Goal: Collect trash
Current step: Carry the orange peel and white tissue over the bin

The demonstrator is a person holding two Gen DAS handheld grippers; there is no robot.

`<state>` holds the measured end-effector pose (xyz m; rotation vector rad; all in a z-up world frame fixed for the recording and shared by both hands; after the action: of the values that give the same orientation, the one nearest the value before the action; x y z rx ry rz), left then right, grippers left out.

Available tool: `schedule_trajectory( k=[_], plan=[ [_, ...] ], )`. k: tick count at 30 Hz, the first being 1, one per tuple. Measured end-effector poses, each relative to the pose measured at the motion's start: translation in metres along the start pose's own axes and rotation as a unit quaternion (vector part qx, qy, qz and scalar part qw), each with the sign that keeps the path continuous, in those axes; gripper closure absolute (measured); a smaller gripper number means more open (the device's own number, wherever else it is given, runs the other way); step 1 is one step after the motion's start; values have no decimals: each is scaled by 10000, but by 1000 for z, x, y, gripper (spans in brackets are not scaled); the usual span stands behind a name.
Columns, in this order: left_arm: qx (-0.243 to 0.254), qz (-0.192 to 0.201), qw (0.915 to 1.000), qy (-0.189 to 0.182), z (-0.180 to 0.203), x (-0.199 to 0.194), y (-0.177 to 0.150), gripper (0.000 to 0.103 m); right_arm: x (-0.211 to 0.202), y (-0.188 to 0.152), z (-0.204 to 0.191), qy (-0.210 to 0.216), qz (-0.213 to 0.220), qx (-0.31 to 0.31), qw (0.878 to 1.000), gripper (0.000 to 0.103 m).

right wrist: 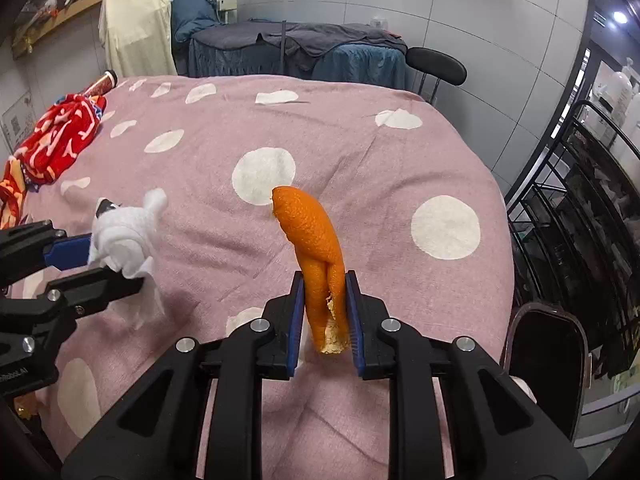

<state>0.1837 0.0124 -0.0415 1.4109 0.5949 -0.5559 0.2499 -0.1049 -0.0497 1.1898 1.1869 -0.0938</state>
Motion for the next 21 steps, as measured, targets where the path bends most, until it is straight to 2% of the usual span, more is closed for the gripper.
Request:
schedule_trajectory(
  k=[5, 13, 21],
  plan=[
    [165, 40, 9997, -170, 23, -5, -1, 71, -25, -6, 13, -23, 336, 261, 9991, 82],
    [492, 188, 9973, -514, 64, -12, -2, 71, -69, -35, 49, -234, 852, 855, 9924, 82],
    [789, 253, 9927, -873, 107, -12, 0, 71, -102, -74, 101, -768, 1067, 1523, 9796, 82]
  ],
)
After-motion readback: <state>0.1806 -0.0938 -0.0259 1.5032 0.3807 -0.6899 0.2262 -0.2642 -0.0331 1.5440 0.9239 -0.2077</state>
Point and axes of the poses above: each gripper's, at about its wrist camera, not at the fingertips, and x roughly the way its jaws point, z to its right, y to its top, the point moved 4 cm from there along x, roughly the way its jaws point, and after that the axes turned 13 degrees about y, right-handed, at the moved point
